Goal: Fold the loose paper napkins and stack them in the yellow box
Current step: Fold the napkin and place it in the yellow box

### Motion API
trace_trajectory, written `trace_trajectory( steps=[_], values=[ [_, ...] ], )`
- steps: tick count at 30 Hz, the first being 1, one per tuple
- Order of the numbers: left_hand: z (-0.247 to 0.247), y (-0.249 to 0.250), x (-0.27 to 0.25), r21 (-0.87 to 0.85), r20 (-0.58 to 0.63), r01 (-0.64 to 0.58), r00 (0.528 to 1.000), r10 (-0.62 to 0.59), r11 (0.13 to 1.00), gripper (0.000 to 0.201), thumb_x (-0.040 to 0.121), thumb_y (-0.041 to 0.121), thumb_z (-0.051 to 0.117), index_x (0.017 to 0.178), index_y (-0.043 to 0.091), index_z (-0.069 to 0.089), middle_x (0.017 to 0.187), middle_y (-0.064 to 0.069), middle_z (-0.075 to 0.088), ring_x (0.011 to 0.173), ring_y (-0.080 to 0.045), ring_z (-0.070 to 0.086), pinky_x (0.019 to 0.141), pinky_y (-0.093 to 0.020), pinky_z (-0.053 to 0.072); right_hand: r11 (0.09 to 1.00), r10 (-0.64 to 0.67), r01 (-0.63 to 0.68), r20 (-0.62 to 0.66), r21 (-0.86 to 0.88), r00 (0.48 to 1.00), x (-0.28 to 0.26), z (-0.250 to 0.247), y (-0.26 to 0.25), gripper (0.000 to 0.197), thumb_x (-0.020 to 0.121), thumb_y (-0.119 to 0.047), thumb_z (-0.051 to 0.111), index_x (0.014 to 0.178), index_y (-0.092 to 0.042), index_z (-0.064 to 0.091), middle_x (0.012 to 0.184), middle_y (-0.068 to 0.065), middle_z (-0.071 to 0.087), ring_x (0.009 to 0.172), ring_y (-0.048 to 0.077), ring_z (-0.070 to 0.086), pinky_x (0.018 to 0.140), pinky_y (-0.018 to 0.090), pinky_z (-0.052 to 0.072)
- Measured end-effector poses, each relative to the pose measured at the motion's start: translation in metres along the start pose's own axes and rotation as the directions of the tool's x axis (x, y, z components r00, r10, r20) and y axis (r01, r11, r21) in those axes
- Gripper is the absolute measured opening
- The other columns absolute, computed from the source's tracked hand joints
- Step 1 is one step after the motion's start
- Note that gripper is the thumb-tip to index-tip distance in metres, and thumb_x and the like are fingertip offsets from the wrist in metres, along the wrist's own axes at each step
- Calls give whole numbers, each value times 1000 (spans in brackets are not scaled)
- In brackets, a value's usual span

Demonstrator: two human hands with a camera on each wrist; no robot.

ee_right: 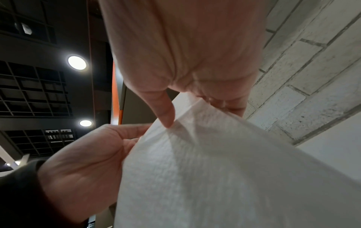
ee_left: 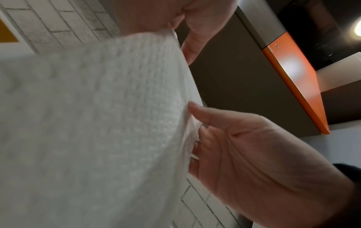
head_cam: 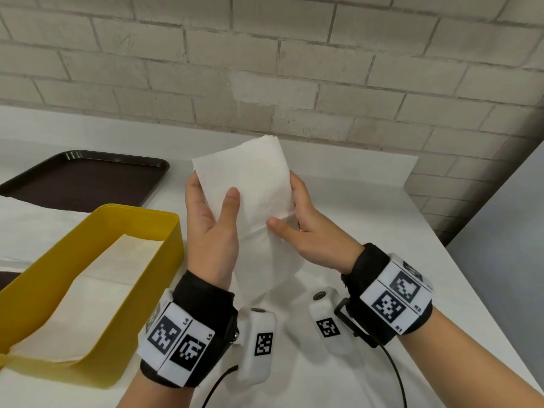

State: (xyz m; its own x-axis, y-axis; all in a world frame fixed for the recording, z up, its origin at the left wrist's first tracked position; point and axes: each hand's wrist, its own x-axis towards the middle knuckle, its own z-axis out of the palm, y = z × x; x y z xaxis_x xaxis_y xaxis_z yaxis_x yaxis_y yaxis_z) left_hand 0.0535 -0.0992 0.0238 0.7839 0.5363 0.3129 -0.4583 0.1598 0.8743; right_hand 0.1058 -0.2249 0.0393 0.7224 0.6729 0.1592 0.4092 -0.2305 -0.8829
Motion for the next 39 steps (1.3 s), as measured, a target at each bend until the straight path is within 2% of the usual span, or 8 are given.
trace_trajectory(
  steps=[3,7,11,15,22,26,32,39],
  values=[
    [-1,0,-2,-12,-6,-13,1000,13,1000,54,92,-7,40,132,28,33,135,-3,46,121,-19,51,99,-45,46,1000,-4,4,7,25,1000,-2,-4,2,55,95,-9,46,130,-40,18,120,-32,36,106,-20,44,94,5,39],
    [-6,2,-7,-49,13,-48,999,49,998,74,86,-17,43,129,39,20,124,-1,49,114,-13,55,91,-30,51,997,63,-65,-47,-34,997,-4,-11,5,36,90,-11,56,124,-20,47,123,-2,59,112,15,57,101,42,44],
    [-25,5,-8,143,60,-62,997,54,988,66,84,-4,59,129,34,27,117,-1,53,107,-15,59,82,-24,53,951,36,-8,84,-309,996,-5,-30,-12,33,94,-15,50,127,-15,47,123,-1,58,112,14,55,99,28,42],
    [-40,7,-18,463,143,-30,989,-42,886,40,90,5,54,123,24,40,113,7,53,108,-16,56,88,-35,52,796,88,64,219,-602,972,2,-37,-31,33,96,-16,45,129,-14,44,123,-1,57,108,13,52,87,18,38],
    [-72,7,-51,588,97,67,984,-152,806,31,90,-1,51,115,18,46,115,-2,59,108,-17,57,90,-27,47,532,208,201,357,-823,911,10,-1,-42,22,95,-10,40,116,-9,47,96,9,50,87,26,49,76,32,42],
    [-91,5,-71,555,25,199,967,-254,808,42,90,-8,44,117,24,46,117,0,57,112,-17,54,96,-34,44,437,213,295,416,-850,884,2,30,-42,22,94,-9,37,114,-14,46,79,0,36,83,24,43,67,30,33],
    [-104,-7,-90,532,-125,355,931,-343,769,32,90,-7,46,114,13,39,96,2,51,91,-16,51,71,-20,47,462,275,324,481,-825,833,-10,60,-28,30,95,-17,43,123,-13,35,115,8,51,88,24,47,70,31,37],
    [-102,-15,-93,497,-176,389,921,-348,776,27,91,-5,43,112,10,51,107,-7,60,102,-23,56,88,-37,48,451,284,325,478,-831,831,-11,72,-18,28,93,-3,38,119,-12,42,111,10,50,86,26,46,57,28,33]
  ],
)
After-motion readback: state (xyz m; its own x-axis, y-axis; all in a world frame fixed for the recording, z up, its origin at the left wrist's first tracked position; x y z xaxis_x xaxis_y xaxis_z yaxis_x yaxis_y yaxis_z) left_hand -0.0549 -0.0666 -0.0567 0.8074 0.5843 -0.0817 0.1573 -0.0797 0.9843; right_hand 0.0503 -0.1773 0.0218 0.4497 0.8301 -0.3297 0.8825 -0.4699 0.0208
